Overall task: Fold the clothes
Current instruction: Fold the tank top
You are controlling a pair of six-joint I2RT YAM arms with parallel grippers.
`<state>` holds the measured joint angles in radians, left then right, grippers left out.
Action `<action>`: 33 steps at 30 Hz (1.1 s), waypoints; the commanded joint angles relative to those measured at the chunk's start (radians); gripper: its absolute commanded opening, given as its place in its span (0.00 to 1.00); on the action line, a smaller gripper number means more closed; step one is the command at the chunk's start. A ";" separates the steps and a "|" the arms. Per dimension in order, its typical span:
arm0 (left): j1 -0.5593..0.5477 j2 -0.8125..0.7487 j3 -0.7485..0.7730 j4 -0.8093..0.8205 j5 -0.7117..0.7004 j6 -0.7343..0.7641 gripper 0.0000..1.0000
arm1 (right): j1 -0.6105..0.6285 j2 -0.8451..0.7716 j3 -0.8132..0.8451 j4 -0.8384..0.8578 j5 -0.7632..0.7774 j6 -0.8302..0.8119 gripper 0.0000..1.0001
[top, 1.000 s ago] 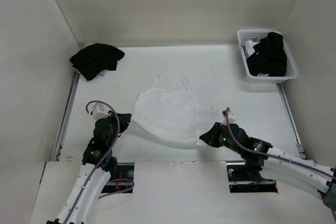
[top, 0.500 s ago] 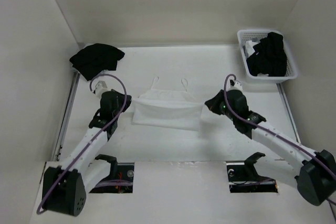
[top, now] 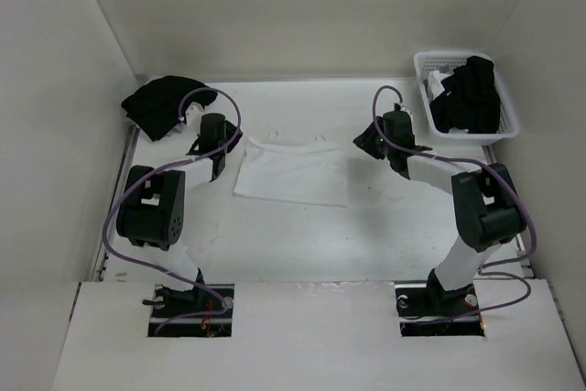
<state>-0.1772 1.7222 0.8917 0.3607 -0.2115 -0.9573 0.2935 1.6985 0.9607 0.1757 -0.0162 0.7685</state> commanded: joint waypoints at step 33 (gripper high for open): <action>0.014 -0.377 -0.579 0.044 0.155 0.058 0.17 | 0.239 -0.284 -0.551 0.245 0.053 0.118 0.41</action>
<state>-0.1703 1.3281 0.2970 0.4126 -0.0685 -0.9058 0.5335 1.4040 0.4084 0.3672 0.0589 0.8612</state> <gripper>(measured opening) 0.173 0.421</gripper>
